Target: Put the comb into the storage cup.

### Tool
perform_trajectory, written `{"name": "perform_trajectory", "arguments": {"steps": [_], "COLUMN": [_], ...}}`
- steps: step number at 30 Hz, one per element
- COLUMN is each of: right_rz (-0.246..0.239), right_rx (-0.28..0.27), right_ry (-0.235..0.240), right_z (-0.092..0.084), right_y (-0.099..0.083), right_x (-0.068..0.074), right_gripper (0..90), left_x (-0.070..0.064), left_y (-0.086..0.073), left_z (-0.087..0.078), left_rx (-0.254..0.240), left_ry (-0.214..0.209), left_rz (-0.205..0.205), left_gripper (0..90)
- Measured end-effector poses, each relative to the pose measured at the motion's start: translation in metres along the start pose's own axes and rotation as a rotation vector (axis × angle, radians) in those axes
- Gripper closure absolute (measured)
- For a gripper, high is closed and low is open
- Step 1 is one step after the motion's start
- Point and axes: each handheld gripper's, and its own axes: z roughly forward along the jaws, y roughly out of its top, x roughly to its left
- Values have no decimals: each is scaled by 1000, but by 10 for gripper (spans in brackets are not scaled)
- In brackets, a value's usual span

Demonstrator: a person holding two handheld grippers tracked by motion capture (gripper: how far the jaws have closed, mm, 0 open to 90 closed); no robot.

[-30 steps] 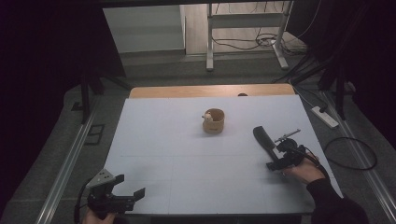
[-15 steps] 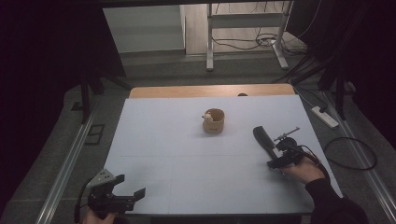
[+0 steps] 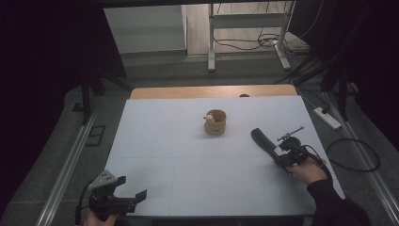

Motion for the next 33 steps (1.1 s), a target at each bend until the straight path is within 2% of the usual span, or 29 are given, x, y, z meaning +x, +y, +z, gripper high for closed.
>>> {"name": "perform_trajectory", "arguments": {"steps": [4, 13, 23, 27, 30, 33], "right_rz": [-33, -34, -30, -37, -39, -45], "right_rx": [-17, -53, -99, -112, -135, -154], "right_ry": [2, 8, -1, -3, -2, 1], "right_z": [0, -1, -6, -8, -12, -14], "right_y": [-2, -6, -11, -13, -15, -16], "right_x": [0, -1, -2, -2, -2, -2], "right_gripper": [722, 723, 724, 724, 724, 724], "left_x": [-1, -3, -6, -8, -7, -8], "left_y": [0, 0, 1, 2, 4, 6], "left_z": [0, -1, -2, 0, 2, 2], "left_rx": [2, -5, -19, -2, -8, -26], "left_ry": [3, 12, -1, 19, -9, -11], "left_rz": [8, 23, 47, 78, 73, 80], "left_gripper": [9, 3, 1, 5, 9, 11]}}
